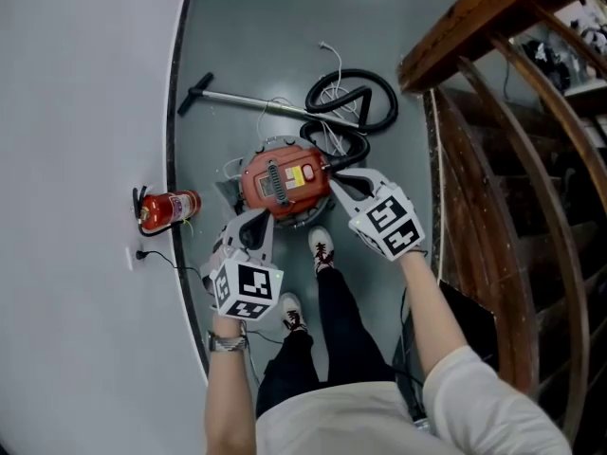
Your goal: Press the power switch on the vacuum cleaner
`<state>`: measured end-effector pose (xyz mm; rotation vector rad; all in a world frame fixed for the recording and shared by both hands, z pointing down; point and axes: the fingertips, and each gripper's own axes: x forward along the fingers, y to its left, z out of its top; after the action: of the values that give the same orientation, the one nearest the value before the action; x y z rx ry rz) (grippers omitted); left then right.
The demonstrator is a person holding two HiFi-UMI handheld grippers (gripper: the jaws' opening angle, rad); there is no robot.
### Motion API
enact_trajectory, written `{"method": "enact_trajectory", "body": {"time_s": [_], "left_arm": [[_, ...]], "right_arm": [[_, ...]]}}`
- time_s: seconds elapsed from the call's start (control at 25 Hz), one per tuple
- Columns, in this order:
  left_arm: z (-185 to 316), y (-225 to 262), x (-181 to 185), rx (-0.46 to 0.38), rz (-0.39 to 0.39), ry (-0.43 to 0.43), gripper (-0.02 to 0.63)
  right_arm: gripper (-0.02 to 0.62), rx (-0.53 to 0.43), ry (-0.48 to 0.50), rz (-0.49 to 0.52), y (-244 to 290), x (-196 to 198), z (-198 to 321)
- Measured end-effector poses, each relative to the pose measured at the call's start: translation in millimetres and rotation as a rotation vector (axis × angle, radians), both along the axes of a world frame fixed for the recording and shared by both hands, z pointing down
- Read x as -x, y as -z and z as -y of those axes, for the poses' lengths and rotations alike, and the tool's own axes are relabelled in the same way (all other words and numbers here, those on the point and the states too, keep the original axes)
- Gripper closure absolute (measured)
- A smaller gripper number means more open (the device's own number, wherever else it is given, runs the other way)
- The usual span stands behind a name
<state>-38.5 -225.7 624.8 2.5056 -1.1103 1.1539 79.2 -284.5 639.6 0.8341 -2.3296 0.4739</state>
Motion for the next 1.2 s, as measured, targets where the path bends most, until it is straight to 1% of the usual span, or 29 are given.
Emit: {"method": "enact_trajectory", "body": {"time_s": [0.36,0.52,0.6,1.0,1.2], "left_arm": [[1,48,11,-0.059,0.014,-0.003,0.607],[-3,78,11,-0.079,-0.027,0.013,0.607],[-6,92,9,-0.096,-0.034,0.008,0.607],[-24,146,14,-0.163,-0.013,-0.026,0.607],[-40,167,16,-0.184,-0.009,-0.037,0.607]], "right_arm": [[0.557,-0.074,-0.012,-0.012,59,-6,-15],[0.557,-0.107,-0.022,-0.016,88,-11,-21],[0.557,-0.123,-0.023,-0.015,103,-11,-24],[0.557,-0.219,-0.036,-0.028,175,-12,-46],[0.558,-0.250,-0.032,-0.037,203,-11,-65]]}}
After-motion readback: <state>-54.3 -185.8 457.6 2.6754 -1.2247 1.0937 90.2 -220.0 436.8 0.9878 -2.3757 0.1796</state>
